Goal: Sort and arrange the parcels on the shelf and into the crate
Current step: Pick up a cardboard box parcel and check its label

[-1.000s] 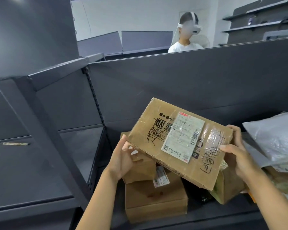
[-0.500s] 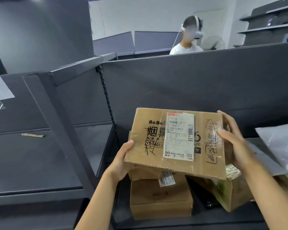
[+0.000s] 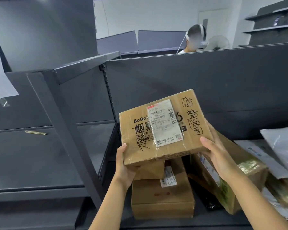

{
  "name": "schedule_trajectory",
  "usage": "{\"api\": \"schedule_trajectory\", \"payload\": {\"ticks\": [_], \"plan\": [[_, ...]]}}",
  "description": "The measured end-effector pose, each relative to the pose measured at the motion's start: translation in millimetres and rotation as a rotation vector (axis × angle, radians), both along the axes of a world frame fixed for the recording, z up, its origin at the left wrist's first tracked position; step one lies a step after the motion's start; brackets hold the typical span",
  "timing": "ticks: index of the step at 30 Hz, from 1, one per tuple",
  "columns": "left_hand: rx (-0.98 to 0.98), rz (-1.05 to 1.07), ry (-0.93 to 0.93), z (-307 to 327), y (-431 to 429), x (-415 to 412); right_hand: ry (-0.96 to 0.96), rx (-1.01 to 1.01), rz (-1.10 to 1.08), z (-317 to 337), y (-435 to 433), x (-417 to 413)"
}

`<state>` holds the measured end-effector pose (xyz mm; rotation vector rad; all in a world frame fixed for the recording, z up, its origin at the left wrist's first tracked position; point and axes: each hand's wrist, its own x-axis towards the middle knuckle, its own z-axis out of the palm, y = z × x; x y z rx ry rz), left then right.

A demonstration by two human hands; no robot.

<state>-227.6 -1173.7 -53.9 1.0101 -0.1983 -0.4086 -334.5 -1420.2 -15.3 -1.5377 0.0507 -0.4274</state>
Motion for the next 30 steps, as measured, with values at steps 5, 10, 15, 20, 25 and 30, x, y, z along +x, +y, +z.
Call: {"api": "schedule_trajectory", "payload": {"ticks": [5, 10, 15, 20, 25, 30], "plan": [[0.170, -0.140, 0.073, 18, 0, 3, 0.187, 0.015, -0.093, 9, -9, 3], [0.322, -0.221, 0.114, 26, 1, 4, 0.357, 0.029, -0.144, 1, -18, 6], [0.351, -0.163, 0.045, 29, 1, -2, 0.323, 0.098, -0.131, -5, -16, 3], [0.411, -0.124, -0.225, 35, 0, -12, 0.233, 0.370, -0.094, -14, -17, 5], [0.386, -0.082, -0.488, 35, 2, -18, 0.023, 0.613, -0.112, -26, -16, 7], [0.175, -0.170, -0.462, 24, 24, -11, -0.150, 0.513, -0.010, -32, -11, -2]]}}
